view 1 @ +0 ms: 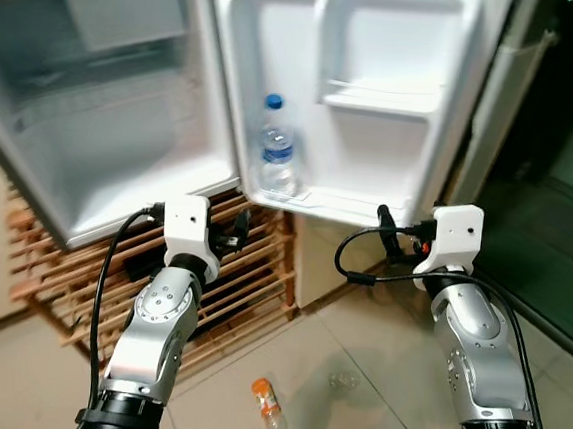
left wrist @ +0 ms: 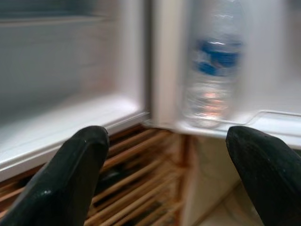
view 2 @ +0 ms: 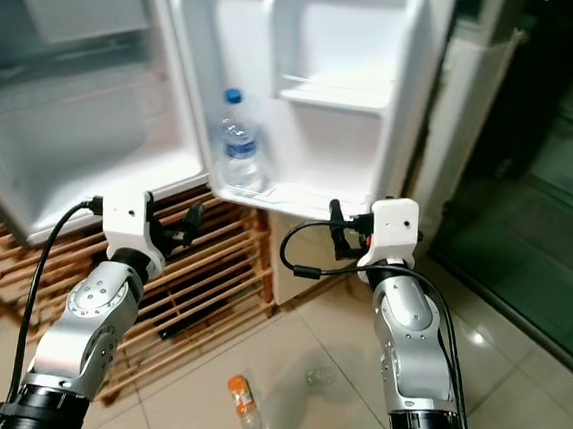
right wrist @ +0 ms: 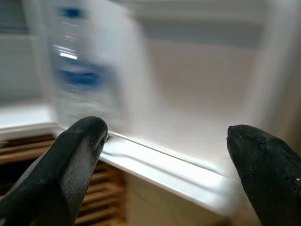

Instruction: Restocking fridge

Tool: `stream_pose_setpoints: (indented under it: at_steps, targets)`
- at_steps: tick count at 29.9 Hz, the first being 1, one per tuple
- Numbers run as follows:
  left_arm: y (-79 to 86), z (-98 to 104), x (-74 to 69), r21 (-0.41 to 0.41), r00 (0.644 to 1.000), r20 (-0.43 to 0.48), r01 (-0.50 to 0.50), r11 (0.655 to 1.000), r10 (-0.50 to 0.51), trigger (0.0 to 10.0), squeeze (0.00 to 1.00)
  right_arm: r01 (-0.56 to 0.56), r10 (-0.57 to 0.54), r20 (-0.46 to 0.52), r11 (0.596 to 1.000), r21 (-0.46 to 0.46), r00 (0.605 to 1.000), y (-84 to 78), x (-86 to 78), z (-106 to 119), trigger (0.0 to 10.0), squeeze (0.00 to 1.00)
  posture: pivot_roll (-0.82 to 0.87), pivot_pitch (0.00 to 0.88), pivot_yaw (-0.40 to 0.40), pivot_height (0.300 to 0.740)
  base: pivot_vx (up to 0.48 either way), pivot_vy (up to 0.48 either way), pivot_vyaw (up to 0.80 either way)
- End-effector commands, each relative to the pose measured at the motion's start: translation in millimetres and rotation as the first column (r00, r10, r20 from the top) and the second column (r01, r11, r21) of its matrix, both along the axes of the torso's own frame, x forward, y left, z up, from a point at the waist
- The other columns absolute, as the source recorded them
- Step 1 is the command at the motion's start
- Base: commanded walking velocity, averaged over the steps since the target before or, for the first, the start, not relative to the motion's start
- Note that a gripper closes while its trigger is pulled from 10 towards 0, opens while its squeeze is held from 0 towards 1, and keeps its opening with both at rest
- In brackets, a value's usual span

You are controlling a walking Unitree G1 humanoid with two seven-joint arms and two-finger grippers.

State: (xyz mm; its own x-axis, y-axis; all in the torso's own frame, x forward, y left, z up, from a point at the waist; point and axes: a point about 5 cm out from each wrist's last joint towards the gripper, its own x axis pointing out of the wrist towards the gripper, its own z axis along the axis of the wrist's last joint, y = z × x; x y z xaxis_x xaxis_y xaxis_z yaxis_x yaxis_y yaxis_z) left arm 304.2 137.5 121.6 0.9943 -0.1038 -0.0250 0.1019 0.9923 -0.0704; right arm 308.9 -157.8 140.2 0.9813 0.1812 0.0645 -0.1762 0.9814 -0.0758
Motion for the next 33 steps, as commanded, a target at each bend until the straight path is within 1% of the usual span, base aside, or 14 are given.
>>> stream_pose_setpoints:
  at_steps: [1, 3, 5, 8, 13, 23, 24, 28, 29, 31, 32, 33]
  targets:
    - [5.1, 4.3, -1.8, 0.002, 1.000, 0.019, -0.002, 1.000, 0.002, 10.0, 0.00, -0.031, 0.031, 0.027, 0.999, 0.009, 0.999, 8.6, -0.2, 6.5, 10.0, 0.00, -0.18, 0.000, 0.093, 0.740, 0.000, -0.469, 0.68]
    - [4.4, 4.3, -3.0, 0.006, 1.000, 0.022, 0.001, 1.000, -0.001, 10.0, 0.00, -0.034, 0.034, 0.026, 0.999, 0.004, 0.999, 8.2, -0.7, 6.7, 10.0, 0.00, -0.19, 0.000, 0.093, 0.740, 0.000, -0.463, 0.63]
    - [4.0, 3.6, -3.4, 0.002, 1.000, 0.018, -0.001, 1.000, 0.001, 10.0, 0.00, -0.049, 0.049, 0.024, 0.999, -0.023, 0.998, 9.4, -1.5, 6.8, 10.0, 0.00, -0.19, 0.000, 0.092, 0.740, 0.000, -0.458, 0.65]
    - [4.2, 2.3, -2.3, 0.004, 1.000, 0.008, -0.007, 1.000, 0.007, 10.0, 0.00, -0.060, 0.060, 0.031, 0.998, -0.011, 0.998, 12.0, -2.0, 7.4, 10.0, 0.00, -0.19, 0.000, 0.091, 0.740, 0.080, -0.423, 0.64]
    - [2.4, 1.9, -2.2, 0.011, 1.000, 0.006, 0.002, 1.000, -0.002, 10.0, 0.00, -0.082, 0.084, 0.042, 0.996, -0.038, 0.996, 19.9, -3.0, 9.0, 10.0, 0.00, -0.19, 0.000, 0.089, 0.740, 0.100, -0.412, 0.00]
    - [2.8, 0.4, -2.3, 0.005, 1.000, 0.004, -0.010, 1.000, 0.010, 10.0, 0.00, -0.075, 0.076, 0.030, 0.996, -0.040, 0.997, 15.7, -2.2, 6.5, 10.0, 0.00, -0.19, 0.000, 0.084, 0.740, 0.250, -0.406, 0.00]
    - [1.9, 1.1, -2.4, -0.009, 1.000, 0.010, -0.007, 1.000, 0.007, 10.0, 0.00, -0.081, 0.082, 0.027, 0.996, -0.044, 0.996, 16.1, -2.7, 5.9, 10.0, 0.00, -0.19, 0.000, 0.084, 0.740, 0.251, -0.405, 0.00]
    - [1.4, 1.7, -2.0, -0.012, 1.000, 0.013, -0.004, 1.000, 0.004, 10.0, 0.00, -0.096, 0.097, 0.008, 0.994, -0.052, 0.995, 15.5, -4.6, 3.3, 10.0, 0.00, -0.19, 0.000, 0.083, 0.740, 0.060, -0.413, 0.00]
    - [1.0, 1.6, -2.0, -0.012, 1.000, 0.014, -0.003, 1.000, 0.003, 10.0, 0.00, -0.110, 0.110, -0.005, 0.992, -0.059, 0.994, 14.9, -6.1, 1.4, 10.0, 0.00, -0.19, 0.000, 0.083, 0.740, 0.000, -0.416, 0.00]
    - [-0.1, 2.0, -2.4, -0.015, 1.000, 0.018, 0.002, 1.000, -0.002, 10.0, 0.00, -0.178, 0.174, -0.056, 0.982, -0.064, 0.983, 15.3, -12.7, -5.5, 10.0, 0.00, -0.19, 0.000, 0.081, 0.740, 0.240, -0.412, 0.00]
    - [-0.1, 2.0, -2.4, -0.015, 1.000, 0.018, 0.002, 1.000, -0.002, 10.0, 0.00, -0.178, 0.174, -0.056, 0.982, -0.064, 0.983, 15.3, -12.7, -5.5, 10.0, 0.00, -0.19, 0.000, 0.081, 0.740, 0.240, -0.412, 0.00]
    - [-0.1, 2.4, -3.2, -0.033, 1.000, 0.025, 0.002, 0.999, -0.002, 10.0, 0.00, -0.324, 0.311, -0.150, 0.944, -0.070, 0.938, 17.6, -28.1, -16.6, 10.0, 0.00, -0.19, 0.000, 0.079, 0.740, 0.000, 0.000, 0.00]
